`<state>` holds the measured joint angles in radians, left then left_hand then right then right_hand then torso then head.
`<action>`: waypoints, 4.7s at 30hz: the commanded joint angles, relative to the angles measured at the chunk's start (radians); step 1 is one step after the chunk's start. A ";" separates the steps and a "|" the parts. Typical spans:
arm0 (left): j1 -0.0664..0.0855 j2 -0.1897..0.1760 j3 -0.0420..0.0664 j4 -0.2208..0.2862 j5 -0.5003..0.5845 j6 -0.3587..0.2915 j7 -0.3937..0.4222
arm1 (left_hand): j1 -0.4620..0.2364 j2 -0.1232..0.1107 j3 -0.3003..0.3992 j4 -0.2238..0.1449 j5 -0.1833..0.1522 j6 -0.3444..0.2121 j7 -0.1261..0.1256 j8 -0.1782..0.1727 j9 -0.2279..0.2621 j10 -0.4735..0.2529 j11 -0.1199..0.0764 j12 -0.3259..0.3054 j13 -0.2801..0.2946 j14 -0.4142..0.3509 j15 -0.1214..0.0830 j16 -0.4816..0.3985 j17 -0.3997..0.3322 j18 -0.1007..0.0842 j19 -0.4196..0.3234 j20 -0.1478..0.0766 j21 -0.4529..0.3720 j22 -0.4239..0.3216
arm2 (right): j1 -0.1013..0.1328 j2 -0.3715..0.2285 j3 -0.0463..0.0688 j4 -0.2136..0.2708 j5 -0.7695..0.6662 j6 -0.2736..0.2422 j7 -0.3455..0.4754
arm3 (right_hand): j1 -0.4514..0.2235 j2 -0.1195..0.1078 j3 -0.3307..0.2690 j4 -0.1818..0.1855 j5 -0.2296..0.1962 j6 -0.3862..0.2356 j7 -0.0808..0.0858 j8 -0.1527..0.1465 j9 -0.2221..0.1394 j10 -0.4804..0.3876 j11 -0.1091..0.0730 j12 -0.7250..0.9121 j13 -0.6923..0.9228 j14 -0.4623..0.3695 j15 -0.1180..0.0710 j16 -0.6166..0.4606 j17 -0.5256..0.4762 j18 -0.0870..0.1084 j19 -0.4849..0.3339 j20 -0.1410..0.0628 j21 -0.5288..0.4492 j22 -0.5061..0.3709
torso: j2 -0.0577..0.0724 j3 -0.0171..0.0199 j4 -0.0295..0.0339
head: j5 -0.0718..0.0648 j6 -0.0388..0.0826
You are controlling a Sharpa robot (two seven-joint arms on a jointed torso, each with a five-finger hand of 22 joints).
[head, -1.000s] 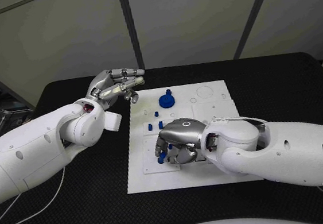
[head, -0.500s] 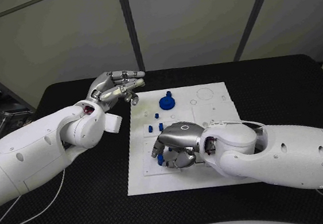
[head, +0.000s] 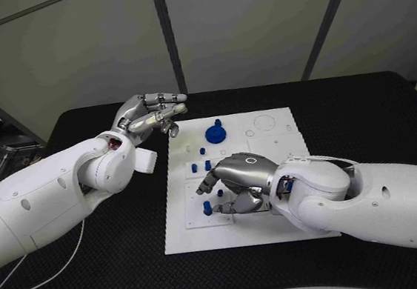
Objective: Assemble the parts on the task board
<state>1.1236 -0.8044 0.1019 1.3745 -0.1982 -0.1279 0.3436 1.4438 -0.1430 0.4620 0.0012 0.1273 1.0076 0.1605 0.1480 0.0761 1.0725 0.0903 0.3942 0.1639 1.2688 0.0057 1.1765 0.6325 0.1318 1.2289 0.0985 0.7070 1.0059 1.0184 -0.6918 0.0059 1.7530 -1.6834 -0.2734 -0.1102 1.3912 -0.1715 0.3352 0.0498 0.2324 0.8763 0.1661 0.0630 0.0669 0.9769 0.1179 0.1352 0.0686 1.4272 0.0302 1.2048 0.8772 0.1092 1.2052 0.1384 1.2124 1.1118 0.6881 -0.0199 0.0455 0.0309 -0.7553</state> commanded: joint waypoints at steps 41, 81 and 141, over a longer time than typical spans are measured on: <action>0.001 -0.023 -0.011 -0.002 0.003 0.012 0.002 | -0.006 0.006 -0.005 -0.004 -0.001 -0.006 0.004 0.002 -0.001 -0.010 -0.002 0.007 0.003 -0.006 0.001 -0.001 -0.006 0.038 -0.006 0.005 -0.009 -0.002 | -0.042 -0.463 0.017 0.215 0.125 -0.017 -0.408 | -0.123 0.033 -0.387 0.242 0.235 0.104 -0.061 0.253 0.097 0.472 -0.094 1.225 1.256 0.117 -0.074 0.307 0.548 -0.058 0.223 -0.070 0.207 0.264 | -0.014 -0.0089 -0.0480 | -0.123 0.024; 0.000 -0.029 -0.012 0.004 0.003 0.019 0.000 | -0.008 0.007 -0.005 -0.003 -0.001 -0.005 0.004 0.003 -0.001 -0.010 -0.002 0.009 0.004 -0.006 0.001 0.000 -0.006 0.038 -0.006 0.005 -0.010 -0.003 | -0.122 -0.354 0.017 0.148 0.132 -0.063 -0.428 | -0.140 0.105 -0.456 0.236 0.241 0.093 -0.067 0.302 0.113 0.471 -0.098 1.217 1.273 0.116 -0.076 0.309 0.557 -0.057 0.221 -0.071 0.204 0.265 | -0.015 -0.0114 -0.0504 | -0.109 0.014; -0.003 -0.028 -0.012 0.012 0.003 0.018 -0.002 | -0.012 0.008 -0.007 -0.003 -0.001 -0.011 0.007 0.001 -0.003 -0.015 -0.001 0.017 0.007 -0.006 0.002 0.001 -0.007 0.038 -0.006 0.006 -0.013 -0.003 | -0.121 -0.241 0.023 0.154 0.305 -0.251 -0.330 | 0.023 0.186 -0.456 0.208 0.229 0.172 -0.117 0.374 0.187 0.456 -0.142 1.115 1.217 0.120 -0.112 0.315 0.576 -0.060 0.230 -0.103 0.211 0.278 | -0.015 -0.0128 -0.0492 | -0.089 0.021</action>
<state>1.1190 -0.8341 0.0894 1.3860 -0.1981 -0.1185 0.3398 1.4399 -0.1392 0.4594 -0.0015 0.1273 1.0002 0.1679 0.1480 0.0752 1.0656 0.0906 0.4056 0.1693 1.2688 0.0056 1.1765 0.6272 0.1317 1.2253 0.1021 0.6992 1.0035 0.8994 -0.9337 0.0309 1.9043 -1.3687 -0.5053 -0.4663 1.3975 0.0046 -0.1219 0.2617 0.4656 1.0424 0.0492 0.4328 0.2501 1.4383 -0.0104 1.3078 1.3557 1.4653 -0.0756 1.5158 1.3076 0.0697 1.4368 0.0441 1.4240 1.3074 0.6728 -0.0327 -0.0036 -0.0573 -0.7353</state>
